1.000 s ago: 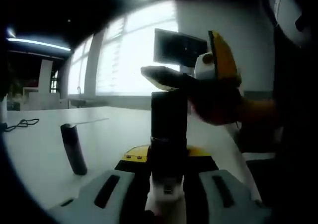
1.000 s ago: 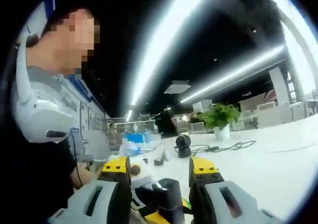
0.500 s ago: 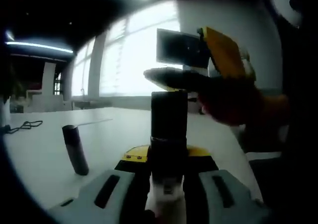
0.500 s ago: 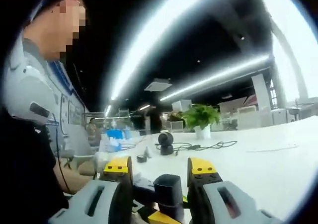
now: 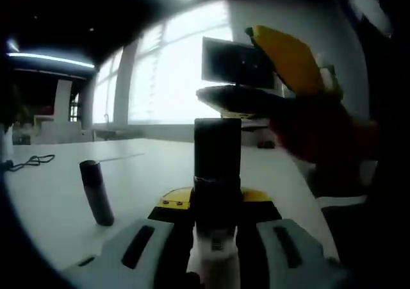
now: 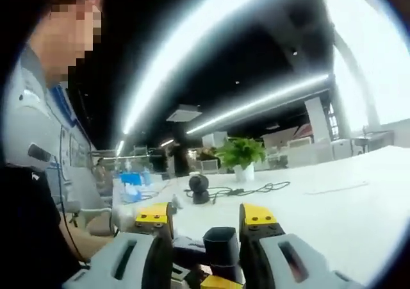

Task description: Pick up cosmetic bottle twist off cap place on table pick up cap screw tight cap place on table

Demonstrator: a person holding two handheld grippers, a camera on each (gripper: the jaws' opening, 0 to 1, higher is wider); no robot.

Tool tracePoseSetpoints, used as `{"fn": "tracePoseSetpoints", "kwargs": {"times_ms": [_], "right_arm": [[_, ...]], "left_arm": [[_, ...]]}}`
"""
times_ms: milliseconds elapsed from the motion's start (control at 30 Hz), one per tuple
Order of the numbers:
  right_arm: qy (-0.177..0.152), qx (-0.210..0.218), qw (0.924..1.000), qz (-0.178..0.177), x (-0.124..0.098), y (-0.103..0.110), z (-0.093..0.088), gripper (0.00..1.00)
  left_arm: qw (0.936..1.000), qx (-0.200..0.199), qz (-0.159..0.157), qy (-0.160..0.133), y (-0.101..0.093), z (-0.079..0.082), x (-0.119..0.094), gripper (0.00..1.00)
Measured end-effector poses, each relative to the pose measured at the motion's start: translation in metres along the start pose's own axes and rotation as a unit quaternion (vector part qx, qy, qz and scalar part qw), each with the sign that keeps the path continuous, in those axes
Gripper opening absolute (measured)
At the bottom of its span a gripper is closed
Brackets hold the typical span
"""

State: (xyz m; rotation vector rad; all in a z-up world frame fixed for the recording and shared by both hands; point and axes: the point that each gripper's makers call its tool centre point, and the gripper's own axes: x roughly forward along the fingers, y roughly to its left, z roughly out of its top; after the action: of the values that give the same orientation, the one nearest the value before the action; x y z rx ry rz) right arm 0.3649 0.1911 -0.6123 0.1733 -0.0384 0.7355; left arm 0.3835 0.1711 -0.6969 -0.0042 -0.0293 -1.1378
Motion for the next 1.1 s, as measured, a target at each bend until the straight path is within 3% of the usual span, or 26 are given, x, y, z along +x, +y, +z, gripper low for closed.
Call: {"fn": "tracePoseSetpoints", "kwargs": {"times_ms": [167,333,467,533,633,733,833,1000,1100], "right_arm": [[0.006,-0.029,0.9996,-0.004,0.0,0.006,-0.002,0.34],[0.0,-0.029,0.9958,-0.086,-0.01,-0.007,-0.006,0.34],[0.012,0.008,0.9899,-0.141,-0.018,-0.01,-0.021,0.34],[0.027,-0.041,0.9892,-0.138,-0.016,-0.004,-0.026,0.34],[0.039,-0.082,0.986,-0.14,-0.011,0.003,-0.031,0.34],[0.034,-0.08,0.9831,-0.161,-0.006,0.001,-0.03,0.33],[0.043,-0.103,0.9741,-0.197,-0.001,-0.011,-0.032,0.27],[0.05,-0.106,0.9712,-0.208,0.007,-0.016,-0.033,0.14],[0.053,-0.109,0.9704,-0.209,0.008,-0.017,-0.032,0.13]], "left_arm": [[1.0,-0.001,0.002,0.0,0.001,0.0,0.001,0.14],[1.0,0.002,0.005,0.0,0.002,0.0,0.001,0.14],[1.0,0.003,0.008,0.0,0.002,0.0,0.0,0.14],[1.0,0.005,0.007,0.0,0.002,0.0,0.0,0.14],[1.0,0.009,0.004,-0.001,0.0,0.001,0.0,0.14],[1.0,0.007,0.007,0.0,0.001,0.001,0.0,0.14],[1.0,0.006,0.007,0.0,0.002,0.0,0.0,0.14],[0.9999,0.007,0.011,0.001,0.002,0.0,-0.001,0.14],[0.9999,0.005,0.014,0.002,0.004,-0.001,-0.001,0.14]]}}
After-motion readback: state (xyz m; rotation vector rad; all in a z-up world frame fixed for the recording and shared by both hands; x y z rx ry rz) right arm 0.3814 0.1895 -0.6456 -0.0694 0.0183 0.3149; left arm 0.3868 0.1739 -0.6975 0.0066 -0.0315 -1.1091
